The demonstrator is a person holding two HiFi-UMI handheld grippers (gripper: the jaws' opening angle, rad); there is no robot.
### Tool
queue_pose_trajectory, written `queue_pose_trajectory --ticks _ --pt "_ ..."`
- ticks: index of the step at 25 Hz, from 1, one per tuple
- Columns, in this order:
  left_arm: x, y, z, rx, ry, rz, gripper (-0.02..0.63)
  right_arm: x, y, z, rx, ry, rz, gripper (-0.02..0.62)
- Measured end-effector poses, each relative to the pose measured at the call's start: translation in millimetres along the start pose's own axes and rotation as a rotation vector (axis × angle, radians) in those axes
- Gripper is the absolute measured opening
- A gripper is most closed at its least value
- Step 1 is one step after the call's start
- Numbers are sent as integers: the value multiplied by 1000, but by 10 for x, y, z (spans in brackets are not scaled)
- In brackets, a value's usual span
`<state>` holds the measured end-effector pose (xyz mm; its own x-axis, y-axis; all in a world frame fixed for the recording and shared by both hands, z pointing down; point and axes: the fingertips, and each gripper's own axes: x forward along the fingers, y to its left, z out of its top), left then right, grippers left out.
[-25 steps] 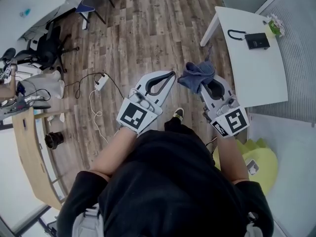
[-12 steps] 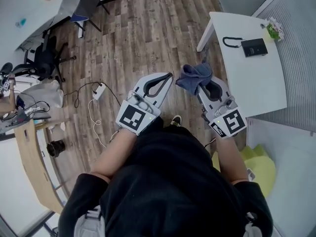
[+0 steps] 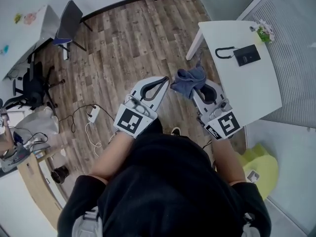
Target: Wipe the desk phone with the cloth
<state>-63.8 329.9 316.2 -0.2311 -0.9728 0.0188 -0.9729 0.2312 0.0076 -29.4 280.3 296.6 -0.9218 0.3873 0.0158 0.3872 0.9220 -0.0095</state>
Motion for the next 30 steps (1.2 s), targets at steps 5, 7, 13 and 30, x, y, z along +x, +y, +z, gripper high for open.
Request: queue_pose_trajectory --ticks 5,7,13,30 --pt "167 611 42 -7 -7 -69 11 554 -217 54 -10 12 -63 71" --pt "205 818 34 -8 -8 -95 11 739 -279 48 -6 14 -94 71" --pt "354 1220 2 -26 -15 -171 11 1058 -464 7 9 25 -189 71" --pt "1730 1111 -186 1 64 -397 11 582 -1687 -187 46 20 -421 71"
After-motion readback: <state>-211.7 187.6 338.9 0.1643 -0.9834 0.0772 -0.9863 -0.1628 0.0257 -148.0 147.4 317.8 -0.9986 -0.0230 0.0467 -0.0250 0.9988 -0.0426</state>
